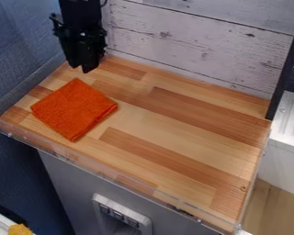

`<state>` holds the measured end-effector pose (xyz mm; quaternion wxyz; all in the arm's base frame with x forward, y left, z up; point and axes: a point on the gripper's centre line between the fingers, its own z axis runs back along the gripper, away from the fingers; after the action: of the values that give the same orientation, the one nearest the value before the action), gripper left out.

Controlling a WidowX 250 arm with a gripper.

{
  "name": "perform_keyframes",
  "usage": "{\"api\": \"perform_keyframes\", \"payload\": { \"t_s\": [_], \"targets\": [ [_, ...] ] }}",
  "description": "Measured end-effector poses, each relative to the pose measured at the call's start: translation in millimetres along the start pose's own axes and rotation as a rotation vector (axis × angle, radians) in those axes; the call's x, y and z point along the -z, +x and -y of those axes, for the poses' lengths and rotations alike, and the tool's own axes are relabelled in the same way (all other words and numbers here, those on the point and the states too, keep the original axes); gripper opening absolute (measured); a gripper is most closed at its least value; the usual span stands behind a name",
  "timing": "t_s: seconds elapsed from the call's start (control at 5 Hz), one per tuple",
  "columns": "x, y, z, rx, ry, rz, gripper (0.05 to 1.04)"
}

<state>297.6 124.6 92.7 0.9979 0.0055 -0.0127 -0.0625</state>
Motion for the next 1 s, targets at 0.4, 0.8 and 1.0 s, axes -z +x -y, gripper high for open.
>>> {"api": "perform_keyframes", "payload": {
  "t_s": [0.4, 0.8, 1.0],
  "targets": [
    [26, 0, -5, 0.004, -0.002, -0.007, 0.065],
    [51, -3, -3, -0.012, -0.006, -0.021, 0.059],
    [57, -5, -2, -0.012, -0.007, -0.031, 0.059]
  ]
}}
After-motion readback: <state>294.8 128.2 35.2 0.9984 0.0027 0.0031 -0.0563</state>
